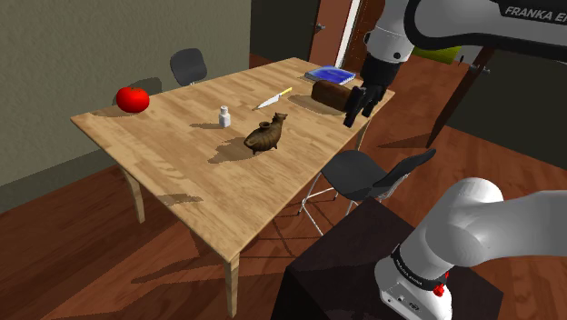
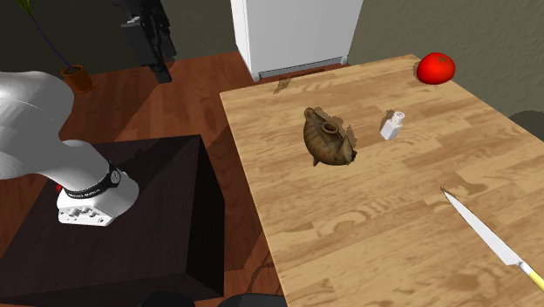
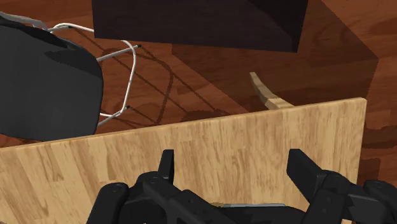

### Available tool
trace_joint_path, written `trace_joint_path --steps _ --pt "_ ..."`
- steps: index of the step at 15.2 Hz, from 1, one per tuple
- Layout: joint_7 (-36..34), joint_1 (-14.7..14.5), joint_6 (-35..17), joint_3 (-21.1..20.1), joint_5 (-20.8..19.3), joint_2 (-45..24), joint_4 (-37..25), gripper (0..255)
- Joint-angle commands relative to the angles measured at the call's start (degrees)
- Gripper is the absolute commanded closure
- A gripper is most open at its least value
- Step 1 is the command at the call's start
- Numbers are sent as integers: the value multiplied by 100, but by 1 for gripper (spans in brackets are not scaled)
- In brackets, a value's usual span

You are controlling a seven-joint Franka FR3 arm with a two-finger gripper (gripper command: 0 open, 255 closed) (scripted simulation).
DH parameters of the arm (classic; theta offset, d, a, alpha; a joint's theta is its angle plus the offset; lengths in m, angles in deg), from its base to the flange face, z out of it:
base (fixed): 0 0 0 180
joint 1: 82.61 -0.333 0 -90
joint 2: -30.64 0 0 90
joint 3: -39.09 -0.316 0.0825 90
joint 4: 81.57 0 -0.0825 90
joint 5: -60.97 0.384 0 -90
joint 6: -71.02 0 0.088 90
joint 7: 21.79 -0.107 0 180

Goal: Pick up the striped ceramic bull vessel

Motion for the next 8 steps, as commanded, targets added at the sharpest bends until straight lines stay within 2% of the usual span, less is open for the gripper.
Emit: trace_joint_path --steps 1,8 --pt "0 0 0 0 0 0 0 0" --pt "-142 60 -1015 -60 21 -1573 -480 0"
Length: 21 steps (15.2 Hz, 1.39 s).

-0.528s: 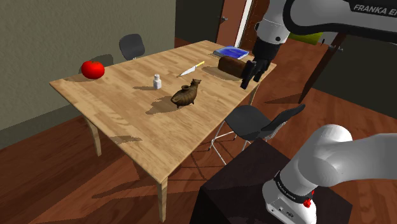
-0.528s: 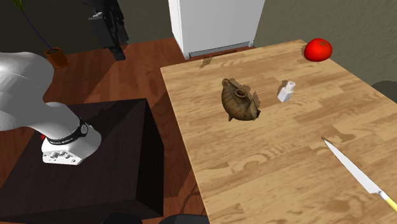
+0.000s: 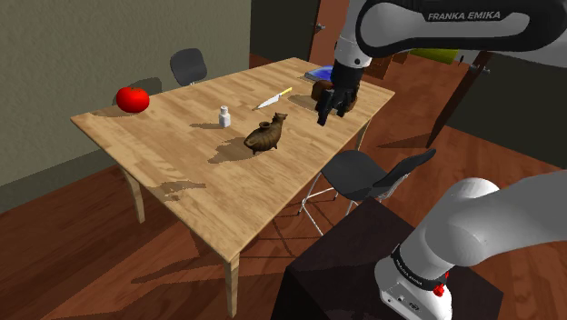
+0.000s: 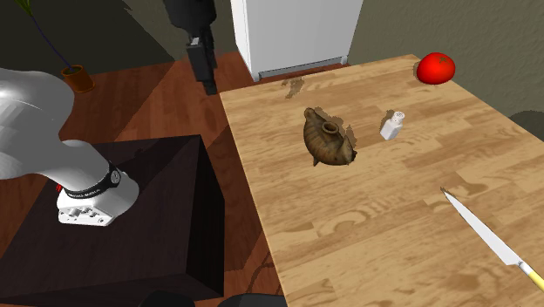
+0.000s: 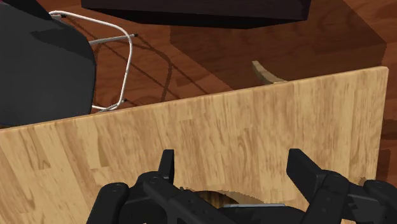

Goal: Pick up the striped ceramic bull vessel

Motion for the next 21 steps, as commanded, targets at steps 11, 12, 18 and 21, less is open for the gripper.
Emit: trace_joint_path --steps 11,12,18,21 --pt "-249 82 -1019 -48 -47 -2731 -1586 0" --pt "-270 85 -1059 -48 -55 -2963 -1766 0" --pt "-386 93 -1142 -32 -96 -4365 -3019 0" --pt "-436 90 -1078 -15 -110 -5088 -3774 0"
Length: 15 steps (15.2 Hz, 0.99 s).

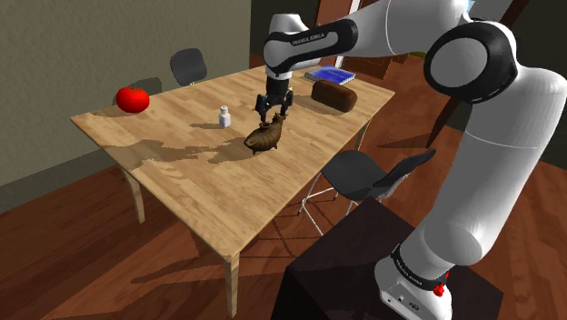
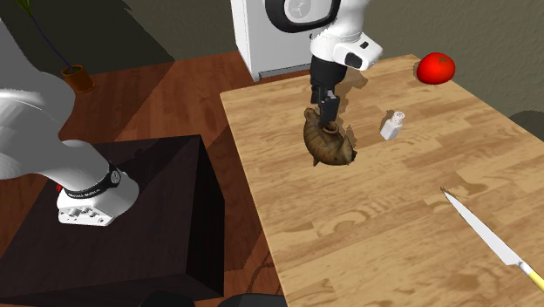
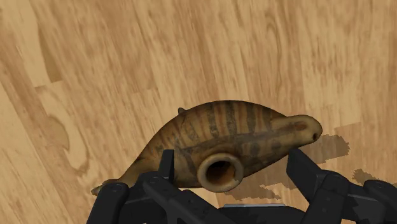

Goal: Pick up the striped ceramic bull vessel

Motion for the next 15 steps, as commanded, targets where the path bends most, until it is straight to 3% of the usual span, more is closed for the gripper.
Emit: trace_joint_path --steps 1,11,12,15 --pt "-35 -2 85 11 -9 -527 -590 0" --pt "-38 -4 -415 16 -16 -754 -317 0" --pt "-35 -2 -415 17 -16 -766 -328 255" --pt "-36 -4 -408 16 -16 -766 -335 255"
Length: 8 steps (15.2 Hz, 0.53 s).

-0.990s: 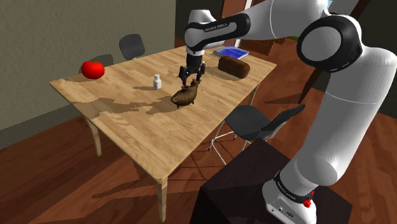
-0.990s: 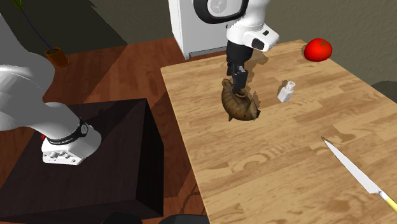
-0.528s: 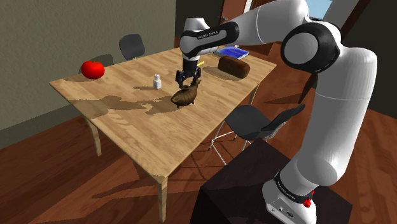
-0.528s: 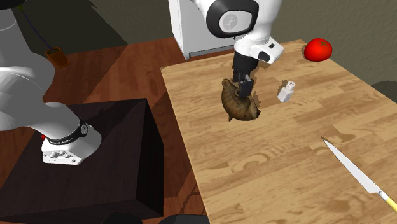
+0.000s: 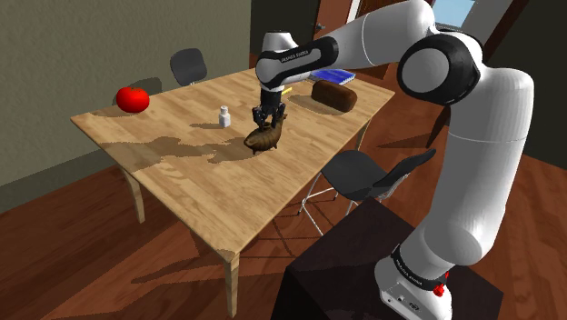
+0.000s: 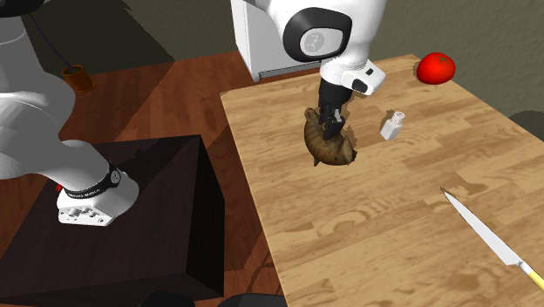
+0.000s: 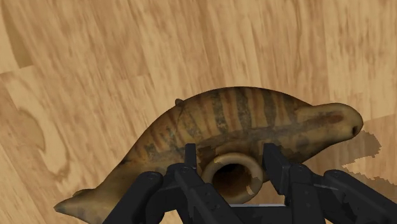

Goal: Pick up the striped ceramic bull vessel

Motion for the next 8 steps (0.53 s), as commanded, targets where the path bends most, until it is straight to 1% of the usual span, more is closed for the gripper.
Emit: trace_joint_path --steps 1,6,8 --pt "-1 -1 0 -1 0 -2 2 255" --pt "-2 -2 -6 -1 0 10 20 255" --pt "-2 -2 124 -2 2 69 -52 255"
